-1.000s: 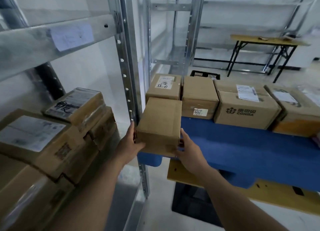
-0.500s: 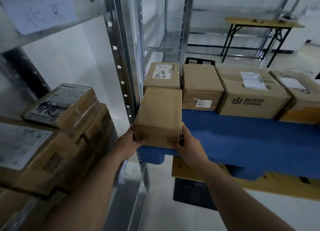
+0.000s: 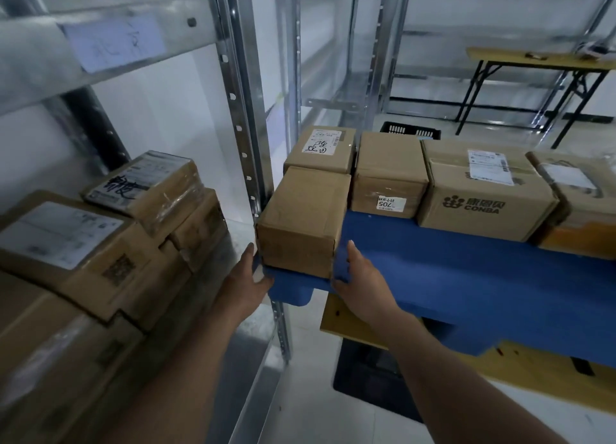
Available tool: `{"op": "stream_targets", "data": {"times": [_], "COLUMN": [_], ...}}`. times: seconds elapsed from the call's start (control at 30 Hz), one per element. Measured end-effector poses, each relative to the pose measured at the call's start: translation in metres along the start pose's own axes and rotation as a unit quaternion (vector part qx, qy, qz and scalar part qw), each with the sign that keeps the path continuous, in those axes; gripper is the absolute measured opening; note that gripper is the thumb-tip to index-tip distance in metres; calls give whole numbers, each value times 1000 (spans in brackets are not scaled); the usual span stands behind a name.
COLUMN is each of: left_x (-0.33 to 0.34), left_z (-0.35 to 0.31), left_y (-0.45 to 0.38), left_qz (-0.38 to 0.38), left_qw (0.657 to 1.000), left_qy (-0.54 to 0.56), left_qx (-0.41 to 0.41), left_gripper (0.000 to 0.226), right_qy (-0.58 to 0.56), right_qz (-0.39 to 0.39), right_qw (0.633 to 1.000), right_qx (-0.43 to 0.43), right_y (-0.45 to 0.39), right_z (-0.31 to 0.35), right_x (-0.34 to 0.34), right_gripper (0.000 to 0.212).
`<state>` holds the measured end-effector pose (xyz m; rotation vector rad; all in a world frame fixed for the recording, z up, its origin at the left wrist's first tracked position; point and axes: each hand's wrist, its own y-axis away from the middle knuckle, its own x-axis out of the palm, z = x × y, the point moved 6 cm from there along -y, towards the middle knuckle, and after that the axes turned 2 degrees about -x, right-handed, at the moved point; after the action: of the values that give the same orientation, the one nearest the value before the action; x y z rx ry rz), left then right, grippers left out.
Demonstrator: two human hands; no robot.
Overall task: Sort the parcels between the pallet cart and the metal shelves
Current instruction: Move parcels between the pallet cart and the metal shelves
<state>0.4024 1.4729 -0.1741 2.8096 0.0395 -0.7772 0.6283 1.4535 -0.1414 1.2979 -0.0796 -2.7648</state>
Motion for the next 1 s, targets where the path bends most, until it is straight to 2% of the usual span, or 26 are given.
{"op": "stream_targets", "data": {"times": [0.07,0.2,0.33,0.47,0.63,0.83,1.0], "left_x": [1,7,18,16,-8,-41,-72], "left_z": [-2,-15,-7,-1,12,48,59], "left_y": [24,78,136,193,264,340,396], "left_qz": [-32,-83,-104,-155,-286,-350,-419], "left_qw": [999,992,988,981,934,899,865], "left_qy": [-31,-80,-117,-119,-209,-207,-205], "left_qx": [12,49,-8,-14,-51,-159,-187], "left_gripper": [70,65,62,60,58,69,70], "right_qy": [21,71,115,140,168,181,196], "right_qz": [-11,-20,-11,17,53,81,99], "right_qw": [1000,994,979,962,931,882,852], "right_qx": [-19,-83,-166,-233,-319,-428,-475], "right_y": [12,39,69,99,137,189,219], "right_z": [-1,2,10,25,58,104,148], "right_x": [-4,-10,-7,4,30,60,83], "right_gripper": [74,48,39,42,46,53,57]}}
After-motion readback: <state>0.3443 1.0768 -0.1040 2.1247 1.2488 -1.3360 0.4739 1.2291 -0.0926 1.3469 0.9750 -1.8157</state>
